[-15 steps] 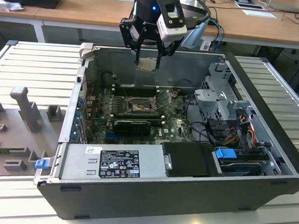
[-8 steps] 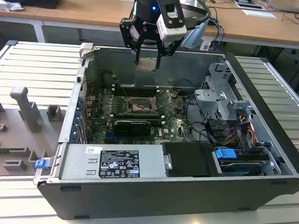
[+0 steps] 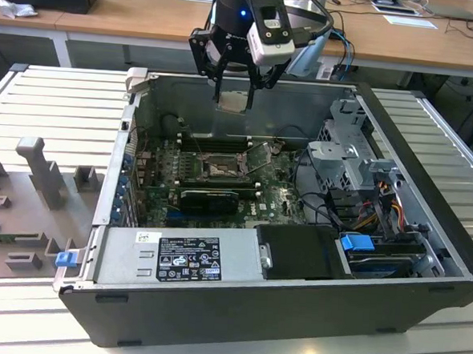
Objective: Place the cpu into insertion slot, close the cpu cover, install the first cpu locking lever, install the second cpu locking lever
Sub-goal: 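Place the cpu into insertion slot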
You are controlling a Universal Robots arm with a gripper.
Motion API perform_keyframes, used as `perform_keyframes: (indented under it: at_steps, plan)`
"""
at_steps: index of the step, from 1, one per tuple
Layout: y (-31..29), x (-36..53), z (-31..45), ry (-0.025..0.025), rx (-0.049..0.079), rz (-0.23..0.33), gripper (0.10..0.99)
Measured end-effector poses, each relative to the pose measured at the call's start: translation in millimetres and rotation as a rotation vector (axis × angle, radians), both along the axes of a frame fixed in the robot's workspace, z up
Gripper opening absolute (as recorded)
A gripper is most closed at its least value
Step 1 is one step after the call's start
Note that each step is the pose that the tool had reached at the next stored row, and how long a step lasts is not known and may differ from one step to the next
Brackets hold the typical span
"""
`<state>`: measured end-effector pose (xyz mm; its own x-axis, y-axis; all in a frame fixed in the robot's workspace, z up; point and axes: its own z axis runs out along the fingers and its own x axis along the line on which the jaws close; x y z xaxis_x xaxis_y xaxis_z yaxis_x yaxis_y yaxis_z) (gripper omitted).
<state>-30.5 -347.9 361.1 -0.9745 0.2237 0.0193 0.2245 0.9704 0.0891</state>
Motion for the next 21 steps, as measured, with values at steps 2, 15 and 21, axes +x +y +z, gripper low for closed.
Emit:
perform_keyframes:
  at_steps: [2, 15, 21]
  plan:
    - [0.0, 0.0, 0.0, 0.0, 0.0, -0.003, 0.529]
    - [0.0, 0.0, -0.2, 0.0001, 0.0, -0.019, 0.529]
    - [0.0, 0.0, -0.3, 0.0, 0.0, -0.028, 0.529]
